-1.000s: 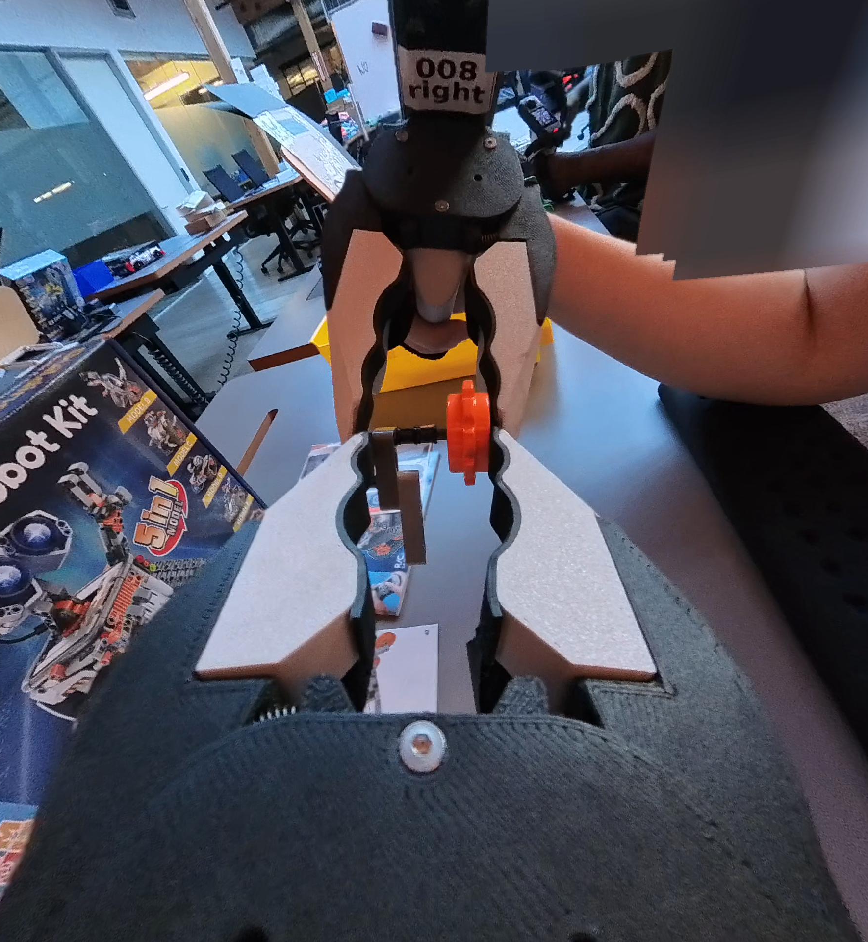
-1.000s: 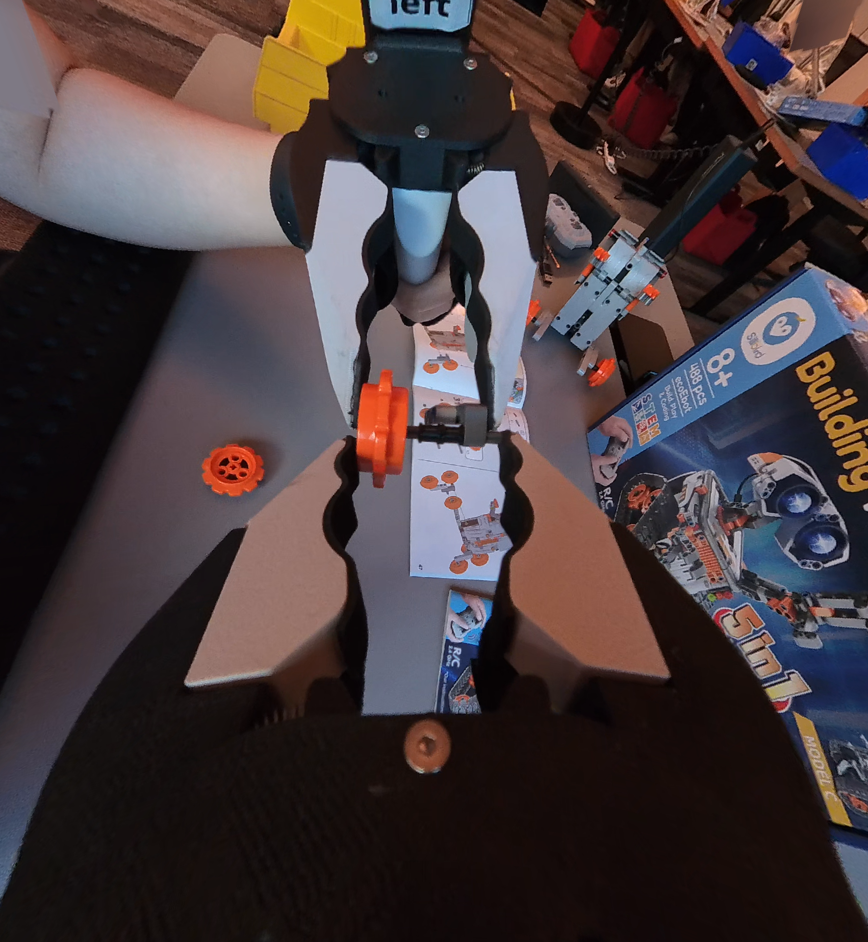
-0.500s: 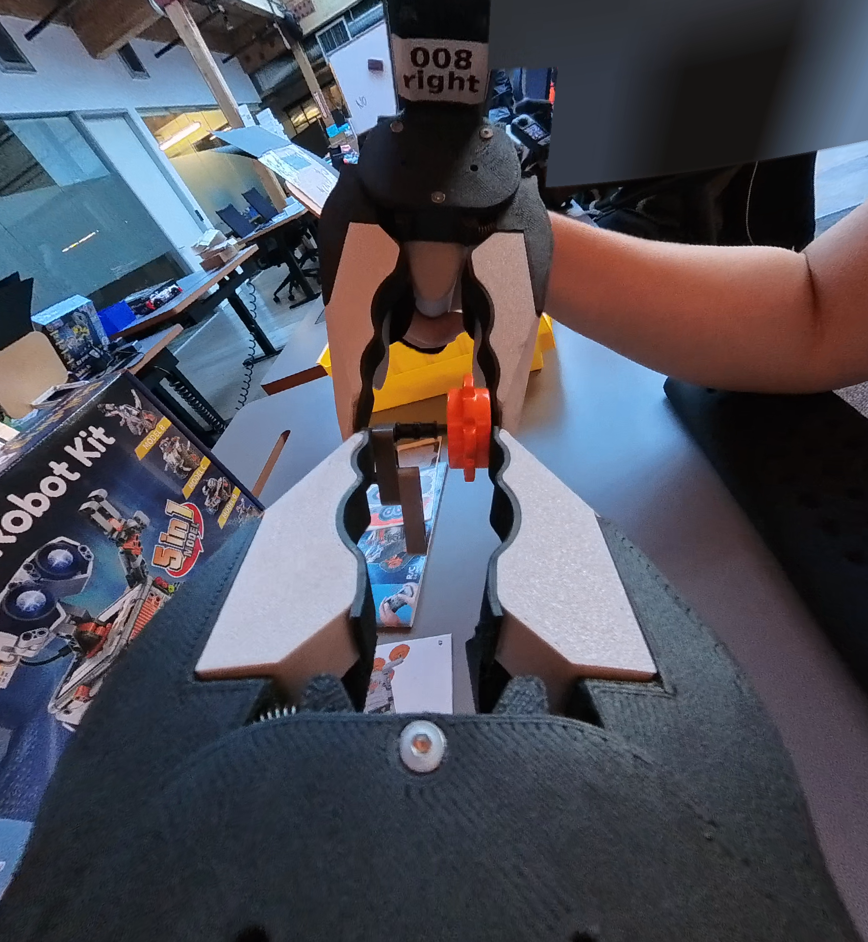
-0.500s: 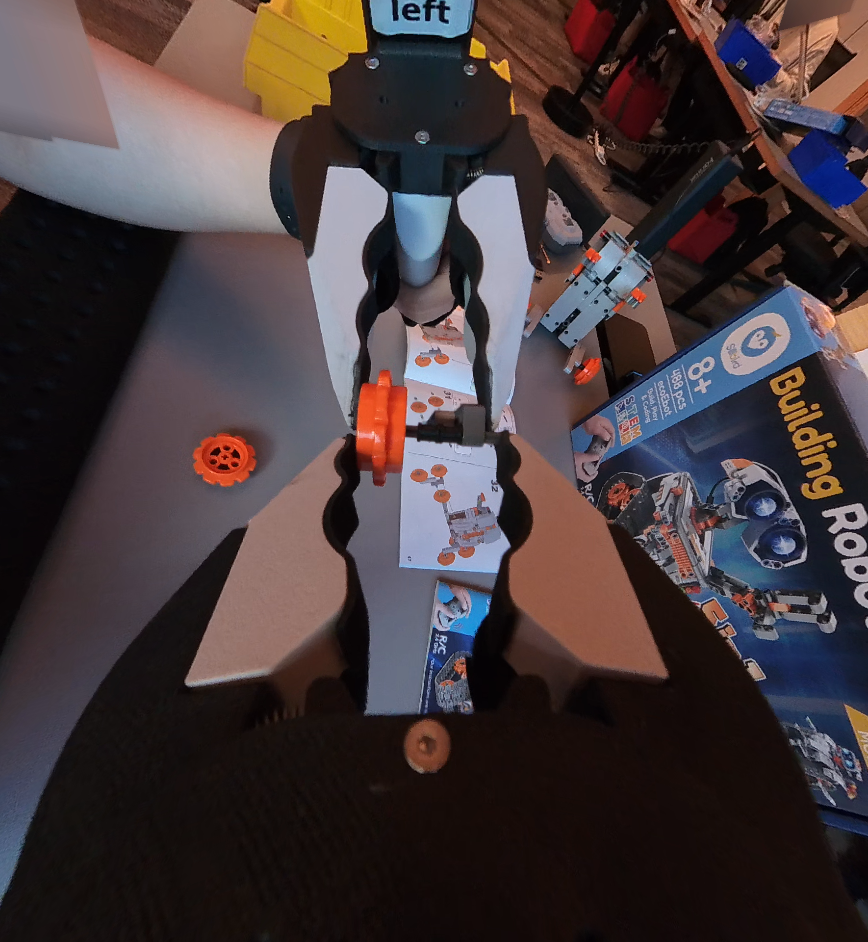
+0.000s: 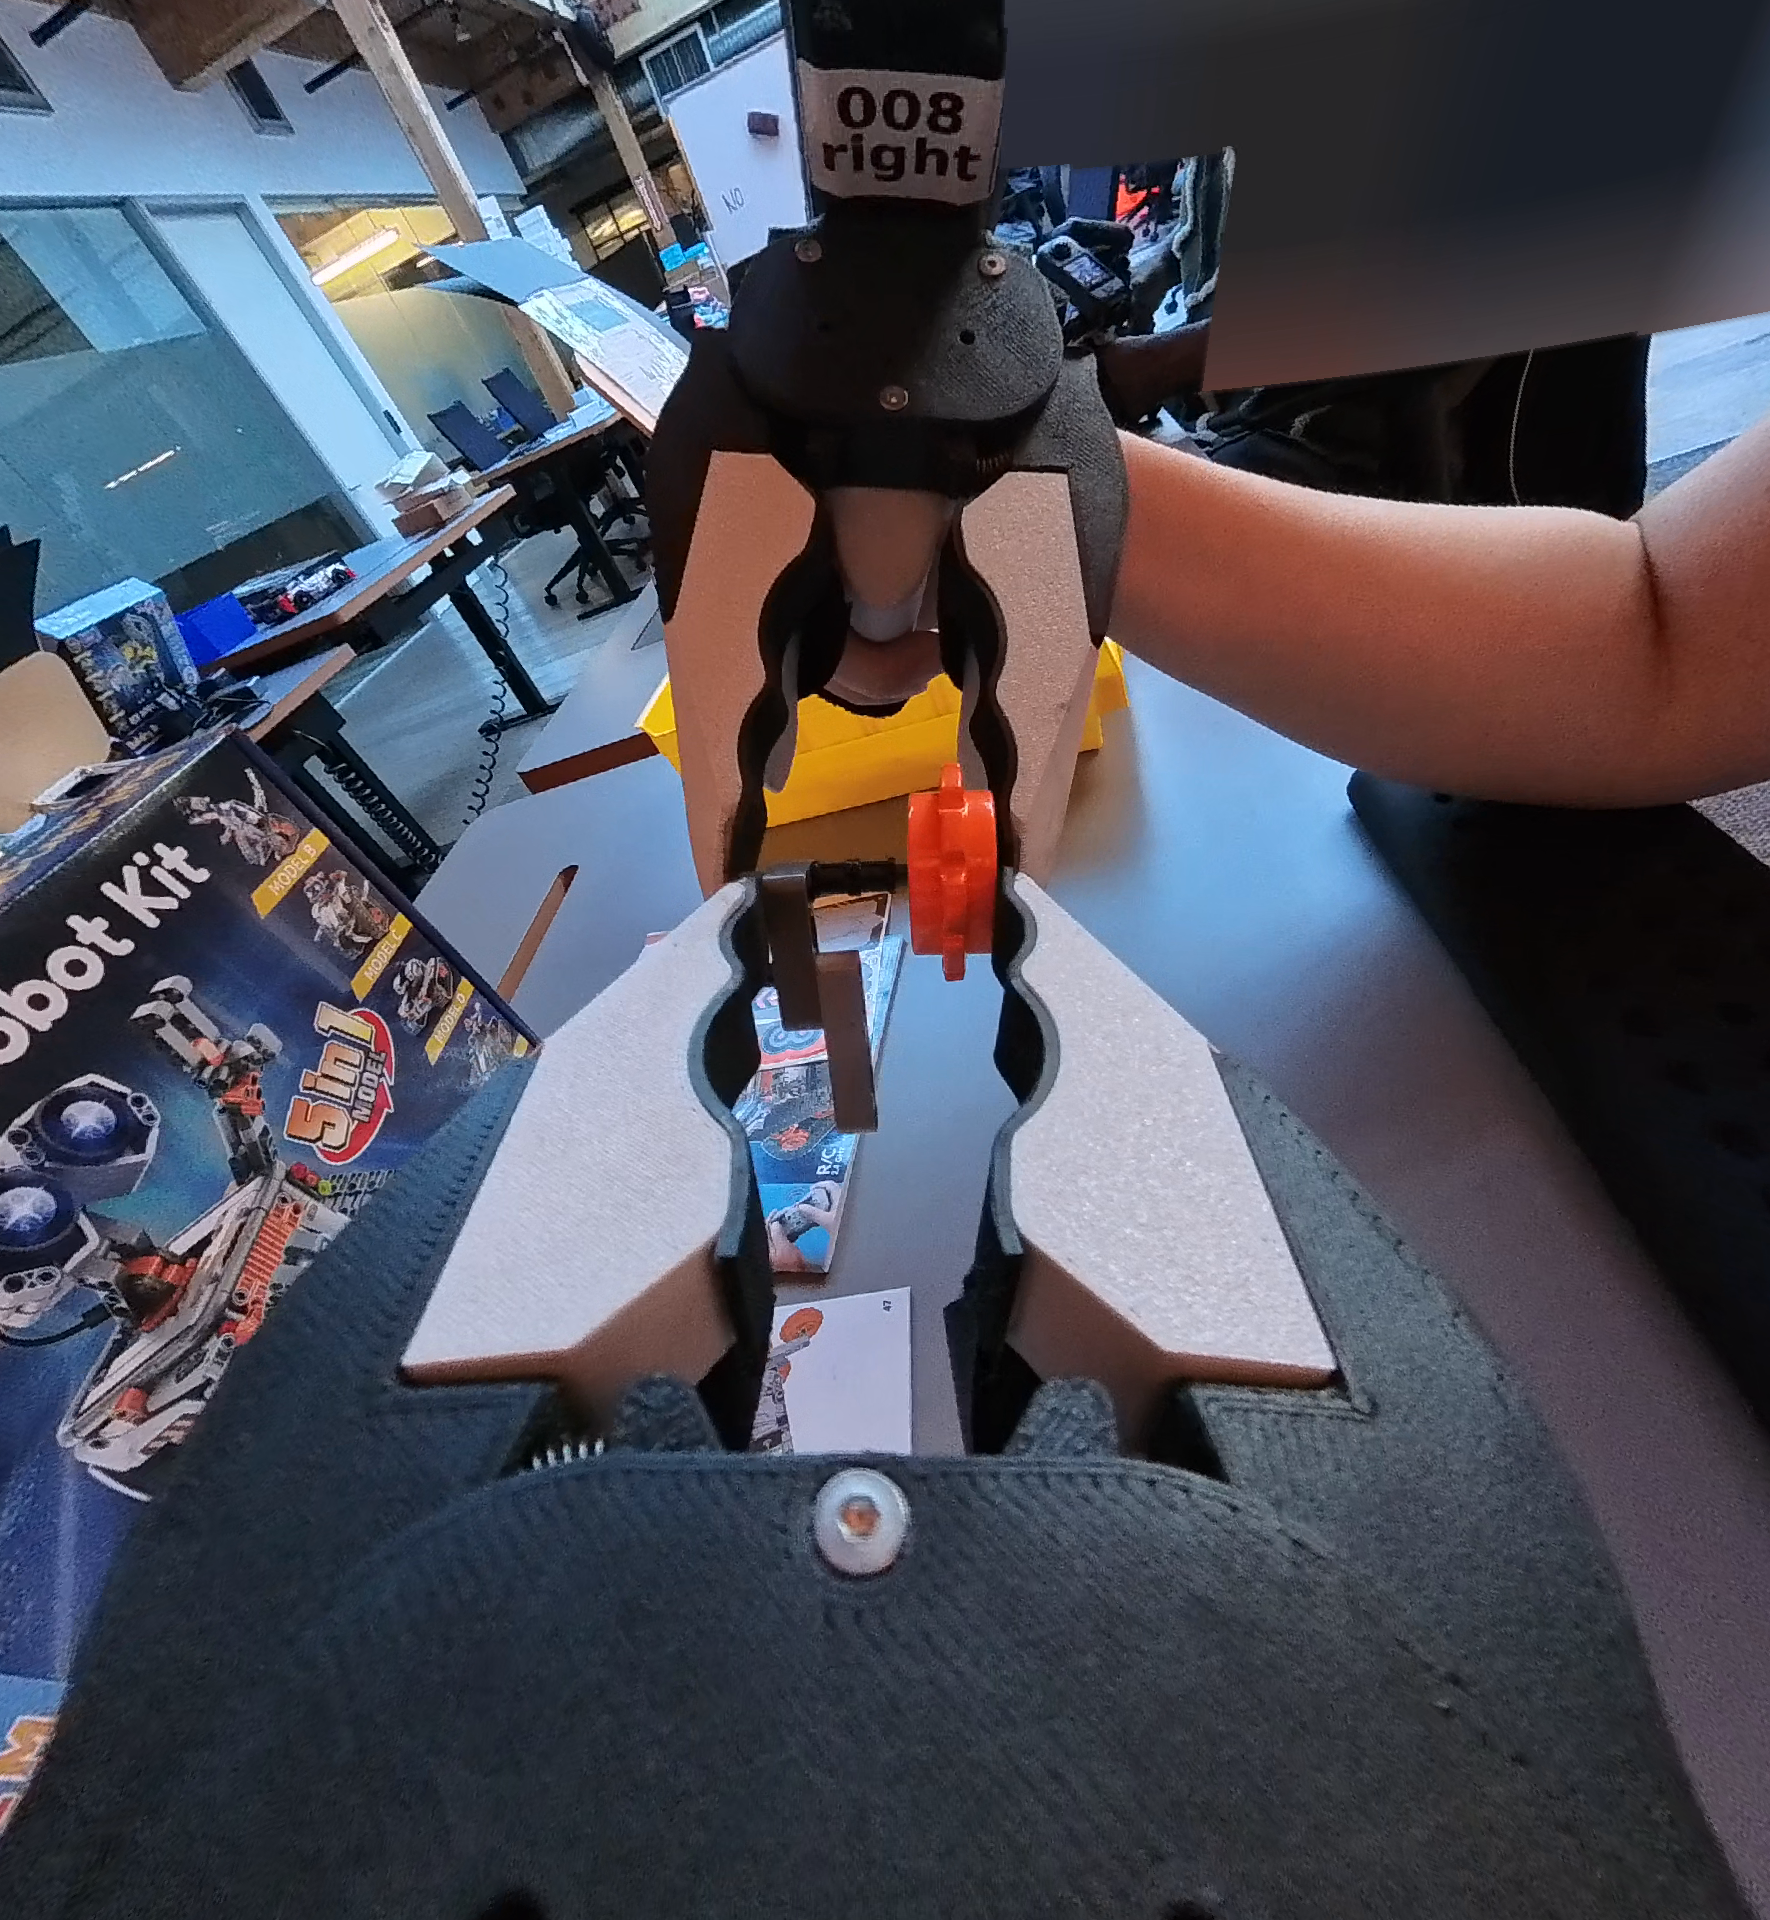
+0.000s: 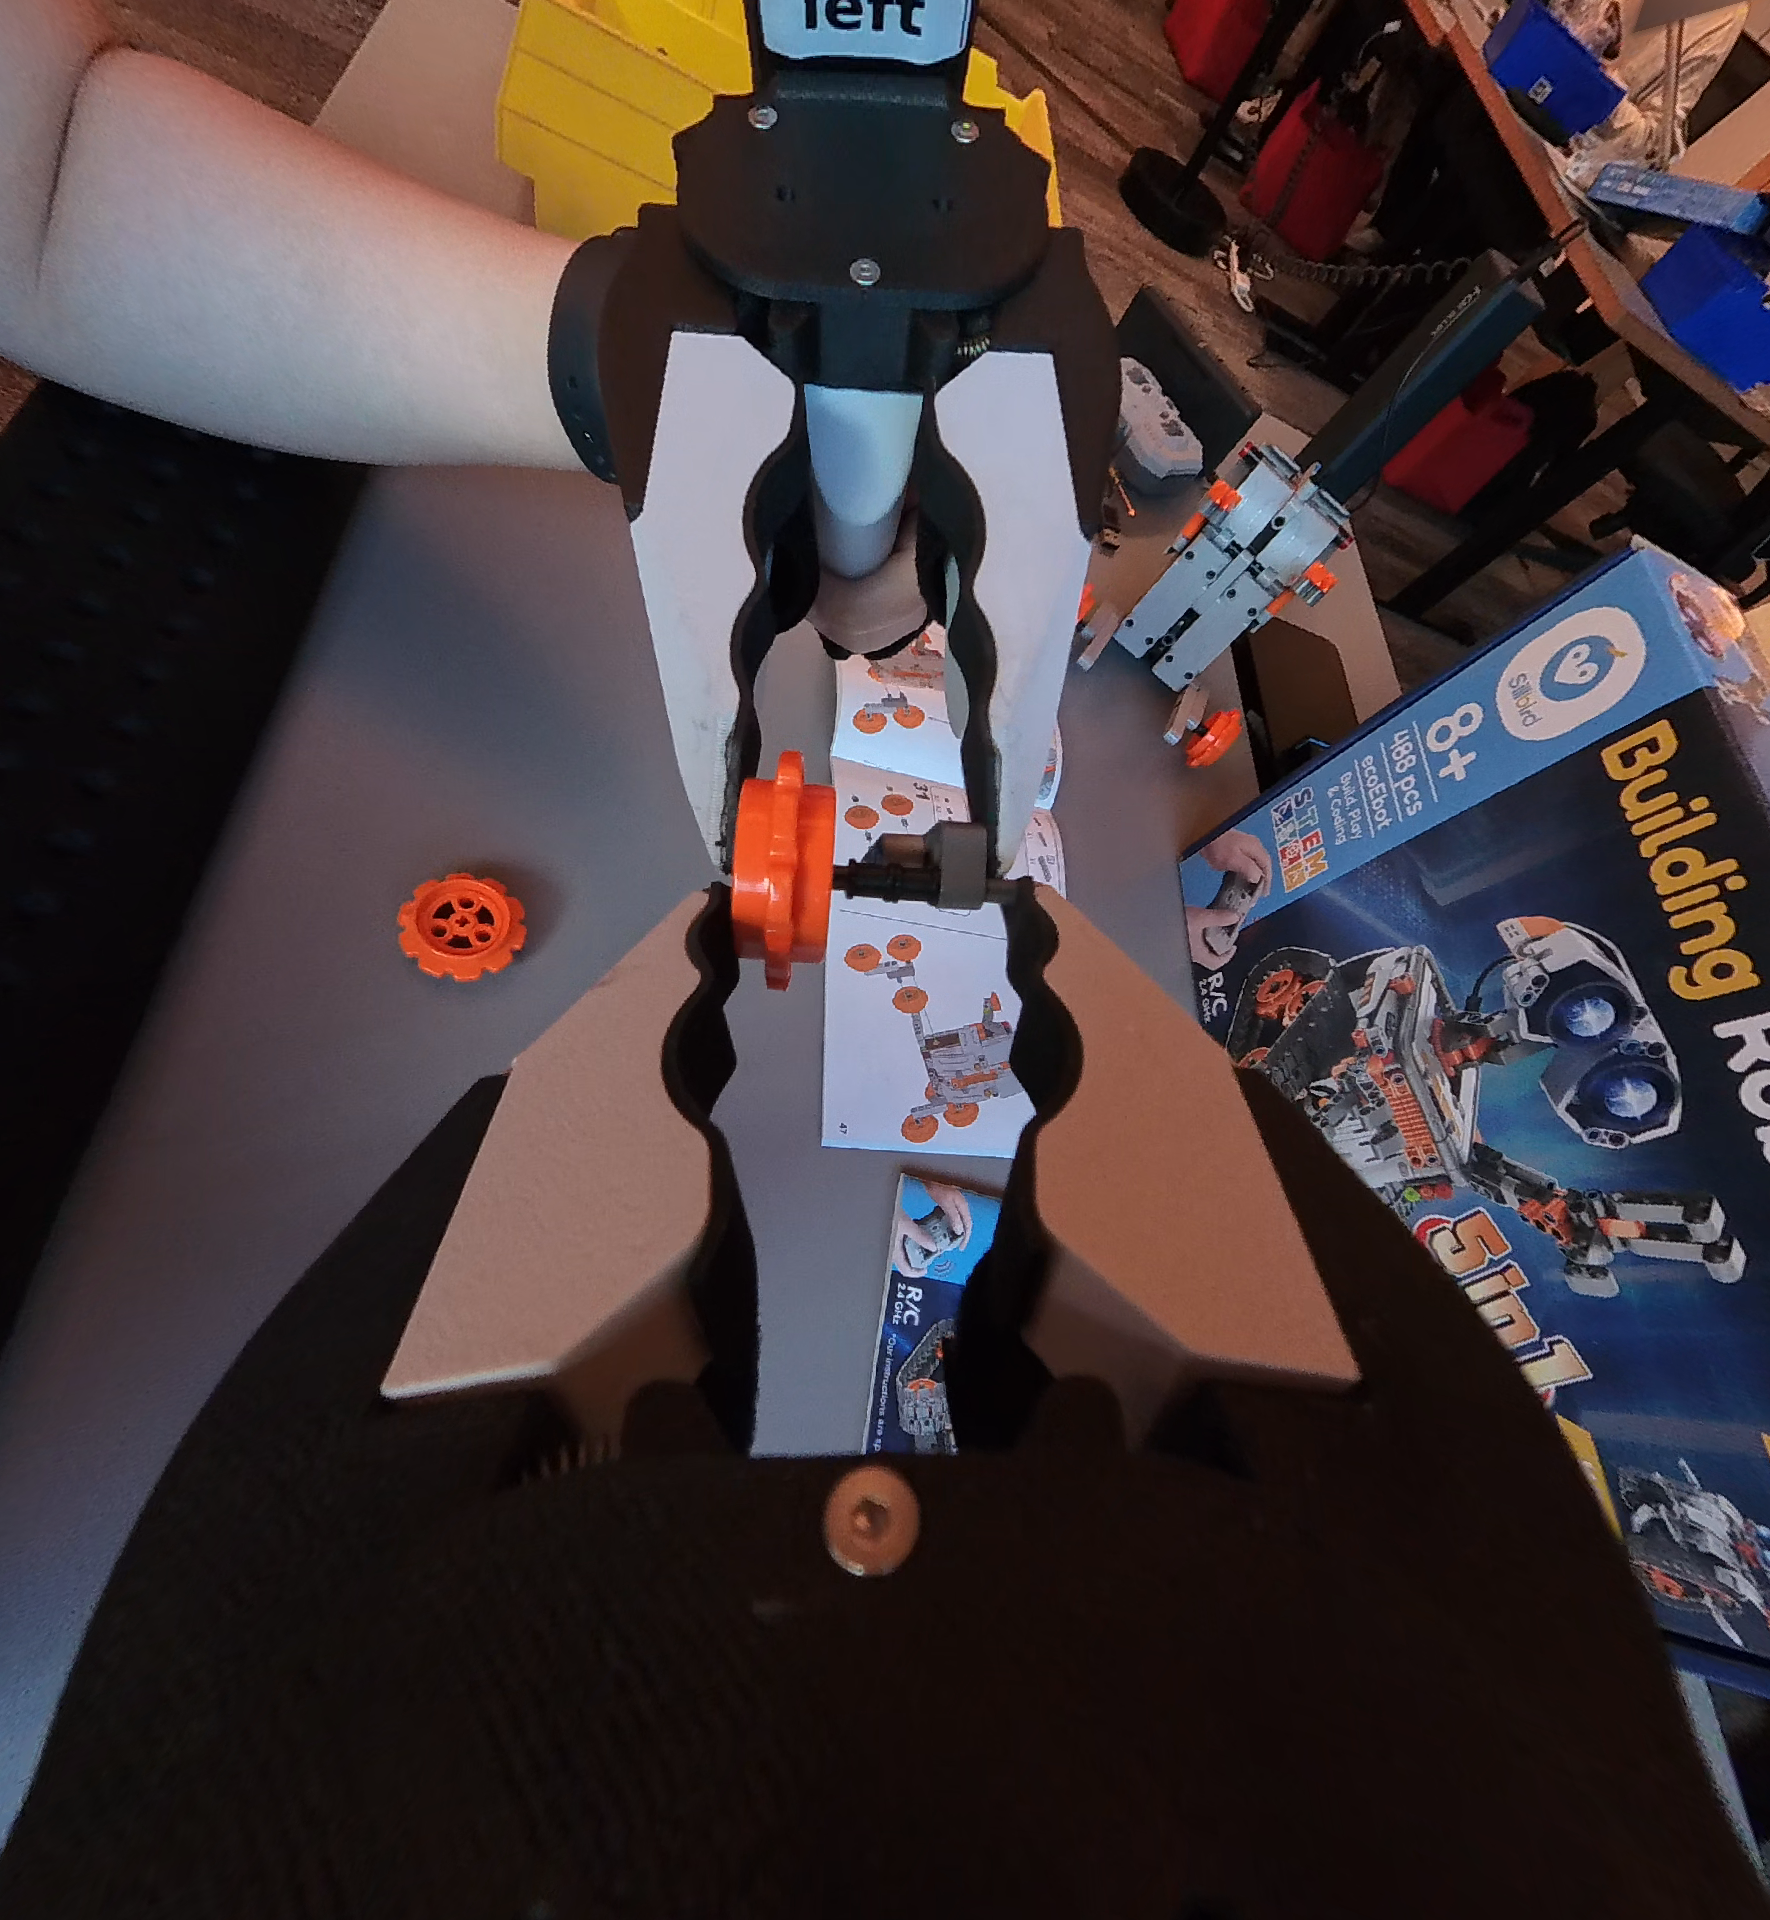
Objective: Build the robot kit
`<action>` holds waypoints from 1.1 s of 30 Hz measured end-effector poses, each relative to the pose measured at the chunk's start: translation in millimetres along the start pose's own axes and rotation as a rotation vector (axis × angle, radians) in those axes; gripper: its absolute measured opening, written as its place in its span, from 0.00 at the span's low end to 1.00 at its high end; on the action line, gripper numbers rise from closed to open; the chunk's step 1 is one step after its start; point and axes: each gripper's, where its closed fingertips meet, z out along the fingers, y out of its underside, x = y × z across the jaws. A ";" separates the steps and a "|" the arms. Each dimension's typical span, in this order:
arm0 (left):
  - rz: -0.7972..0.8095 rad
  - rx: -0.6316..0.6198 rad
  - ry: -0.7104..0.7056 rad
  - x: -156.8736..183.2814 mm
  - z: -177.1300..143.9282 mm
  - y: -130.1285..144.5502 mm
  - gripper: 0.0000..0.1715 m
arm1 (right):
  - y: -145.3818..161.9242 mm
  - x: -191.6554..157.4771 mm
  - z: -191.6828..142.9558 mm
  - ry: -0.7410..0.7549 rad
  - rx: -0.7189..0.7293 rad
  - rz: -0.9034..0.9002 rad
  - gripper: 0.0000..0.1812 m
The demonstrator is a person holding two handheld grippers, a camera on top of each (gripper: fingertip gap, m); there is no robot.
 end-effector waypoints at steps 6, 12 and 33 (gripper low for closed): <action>-0.003 0.000 -0.001 -0.5 0.2 1.3 0.24 | 1.3 0.6 0.9 0.000 -0.001 0.000 0.28; -0.061 0.007 0.017 -0.7 0.2 1.7 0.24 | 1.4 0.2 1.1 -0.043 0.022 0.083 0.29; -0.671 0.141 0.222 -16.2 -5.9 0.2 0.23 | -4.1 11.9 2.4 -0.313 0.241 0.692 0.29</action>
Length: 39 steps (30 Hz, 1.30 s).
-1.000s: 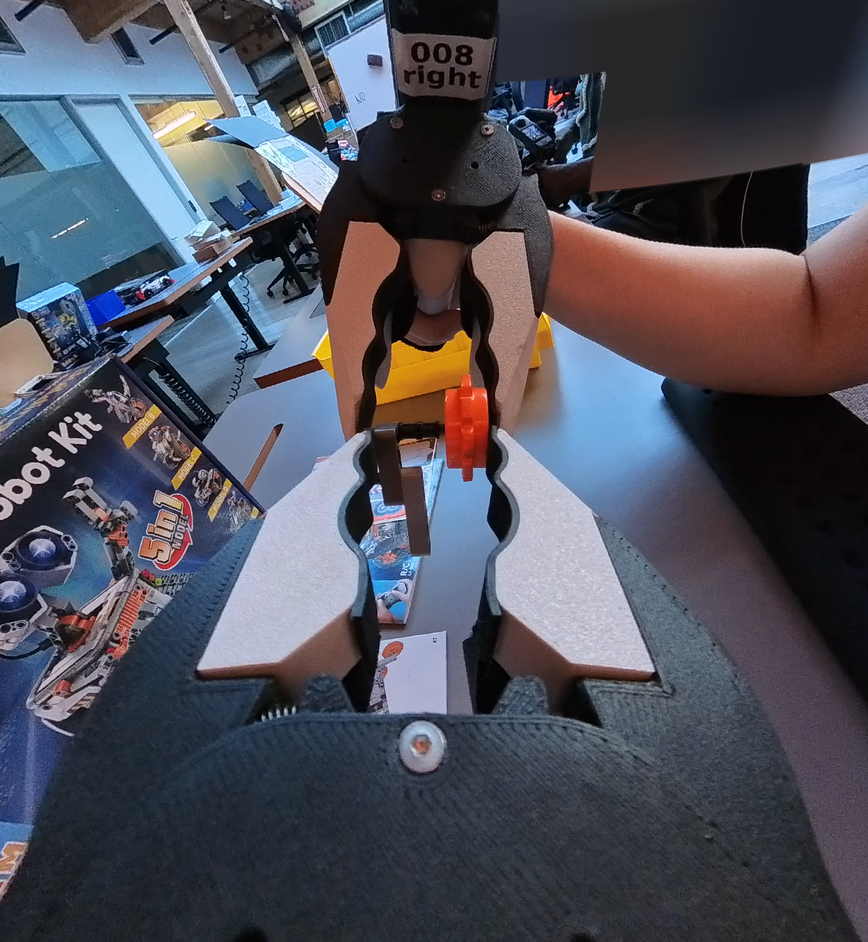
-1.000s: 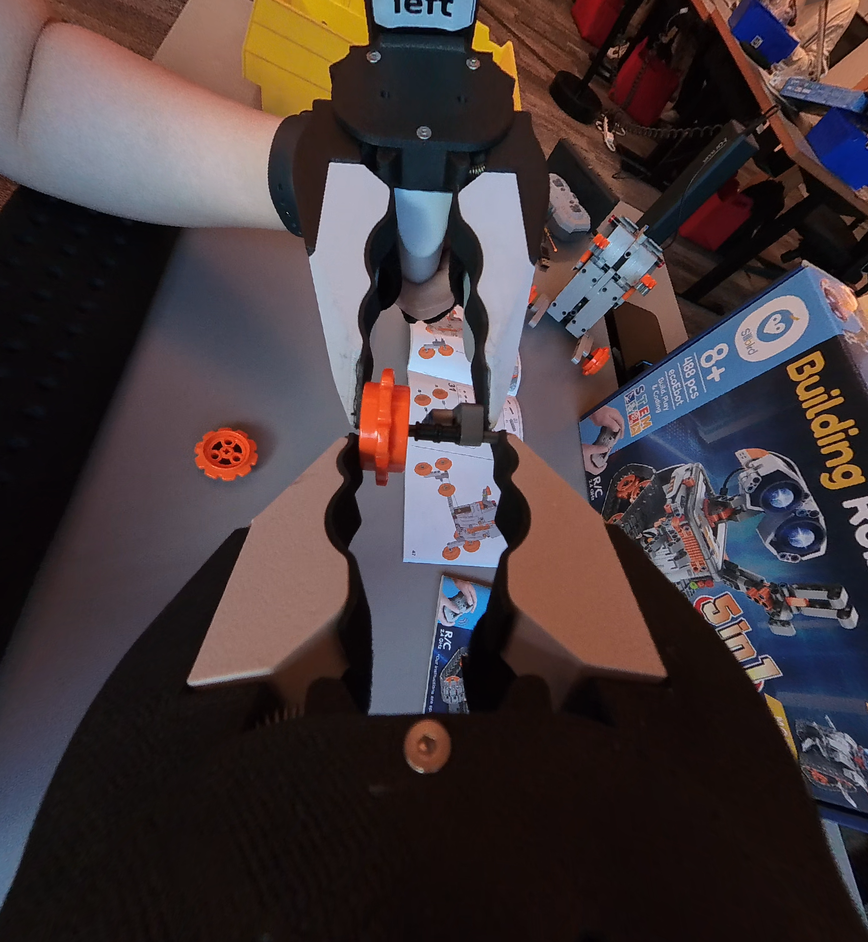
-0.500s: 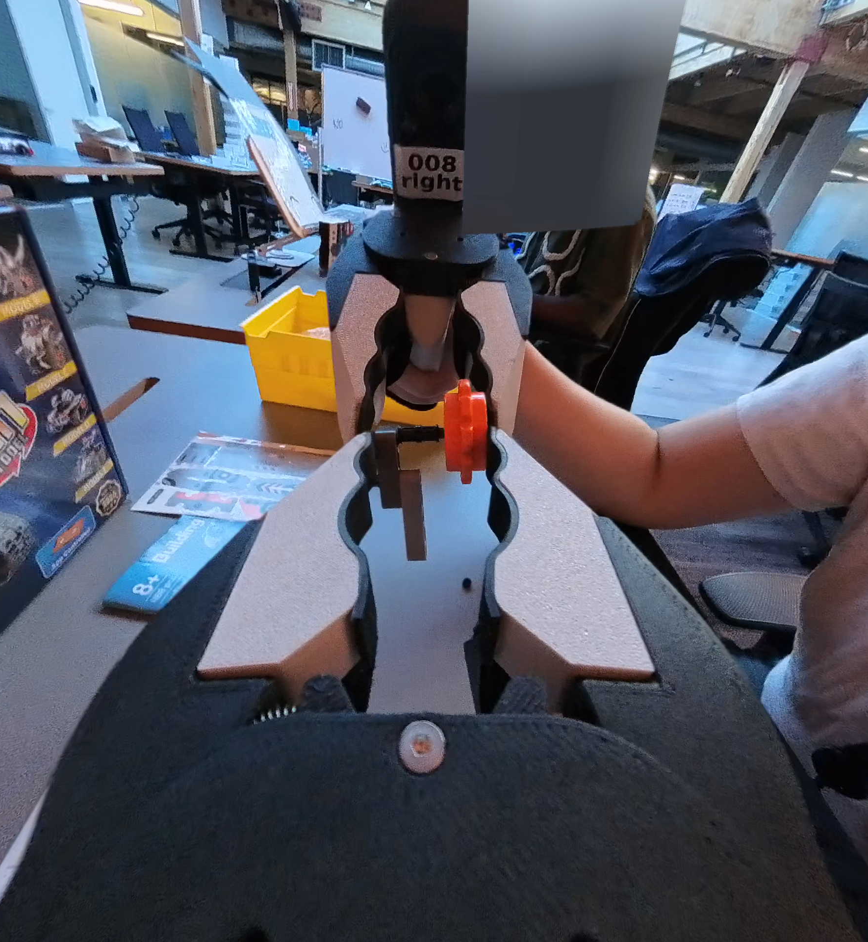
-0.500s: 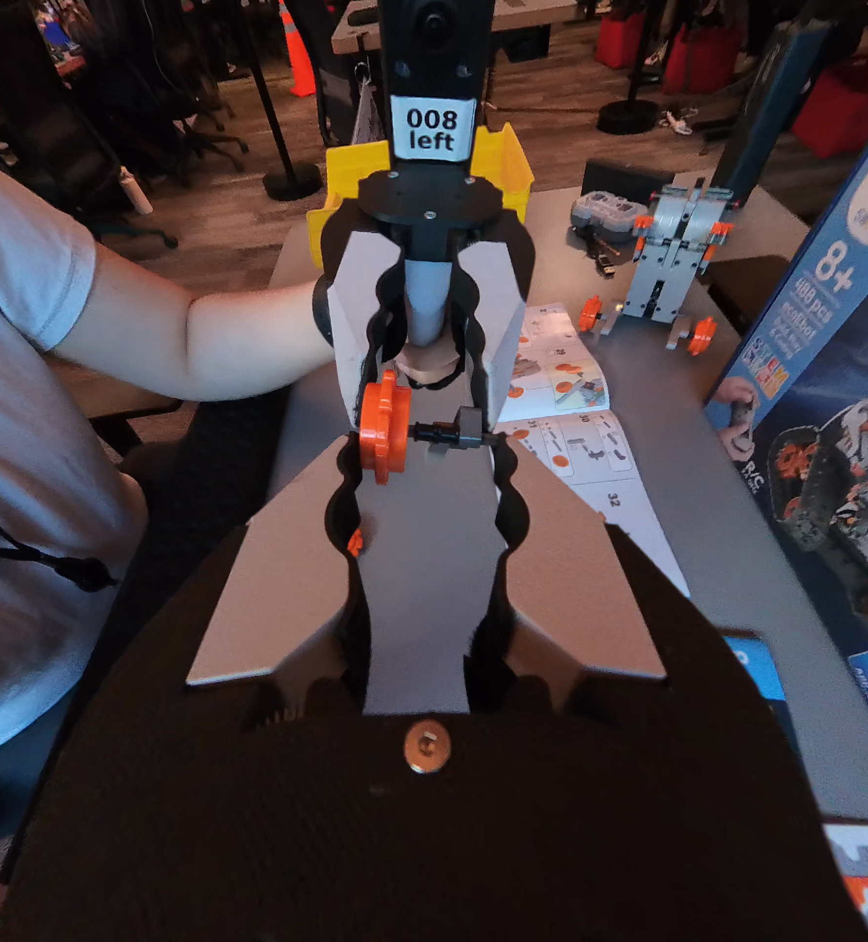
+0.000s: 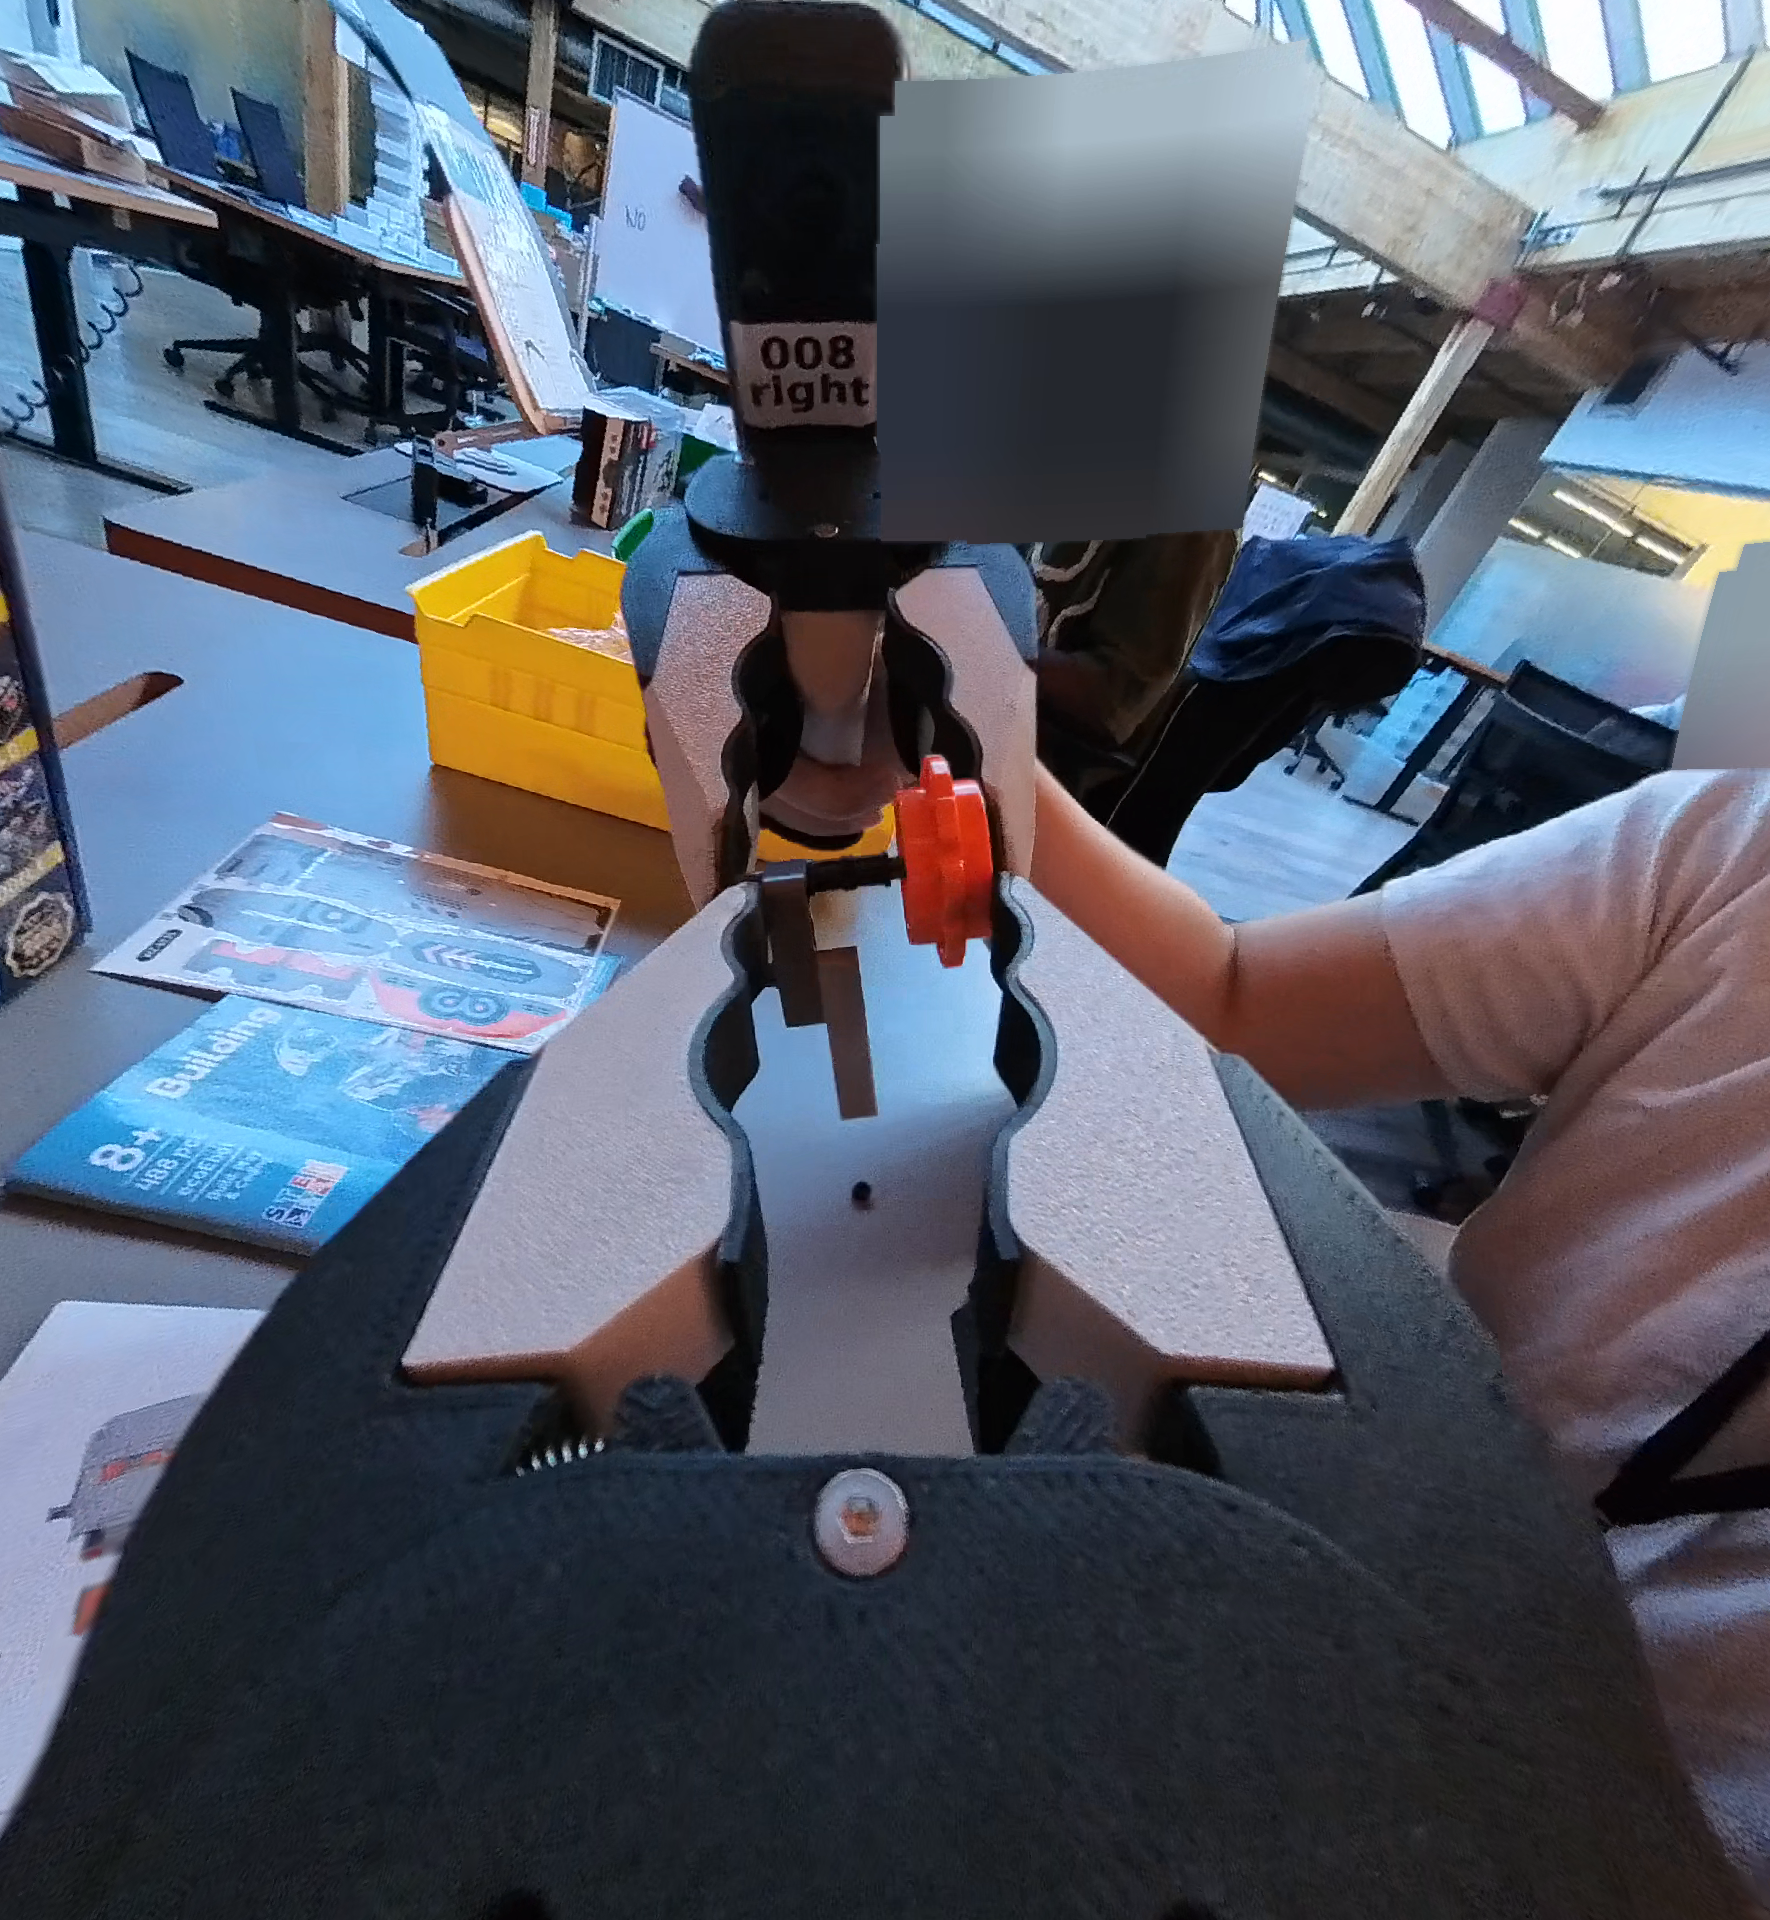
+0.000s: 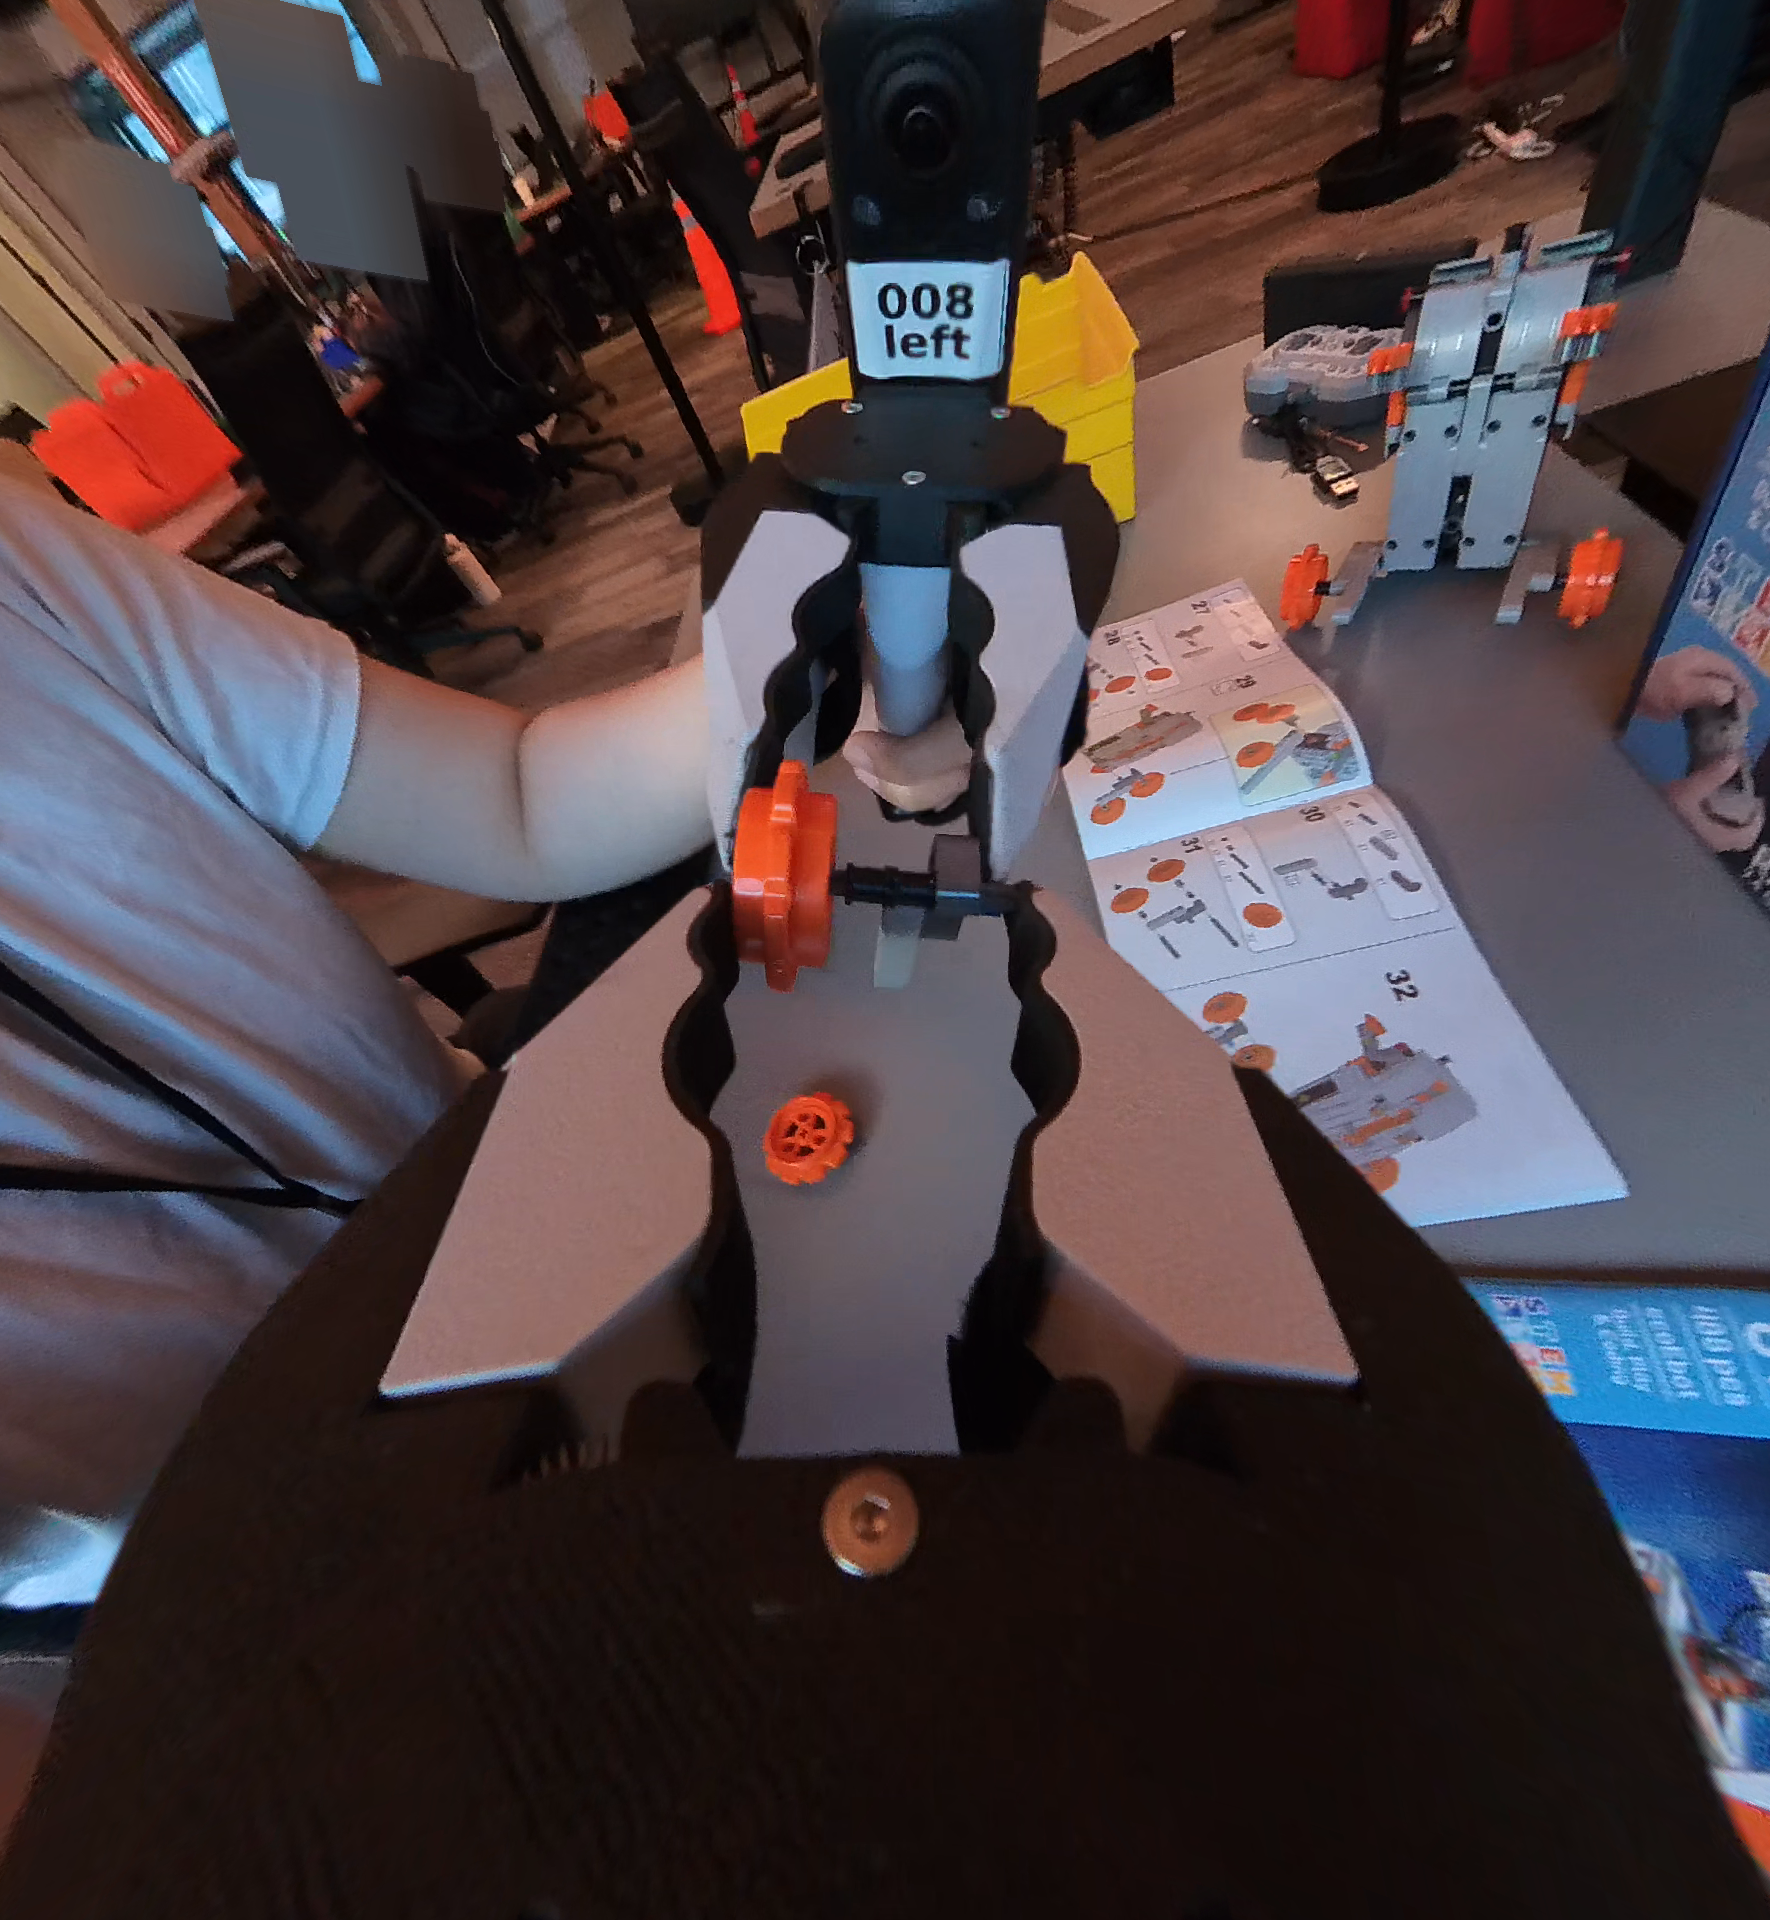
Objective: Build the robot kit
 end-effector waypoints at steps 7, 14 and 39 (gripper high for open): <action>-0.057 0.003 0.024 -2.0 0.6 2.1 0.23 | 2.8 1.5 -0.6 -0.026 0.000 0.050 0.29; -0.302 0.053 0.069 -10.4 1.9 -1.0 0.23 | 2.4 8.1 -3.9 -0.092 0.040 0.240 0.29; 0.287 -0.158 -0.098 -6.0 8.5 27.2 0.23 | 24.4 6.2 1.2 0.134 -0.149 -0.313 0.29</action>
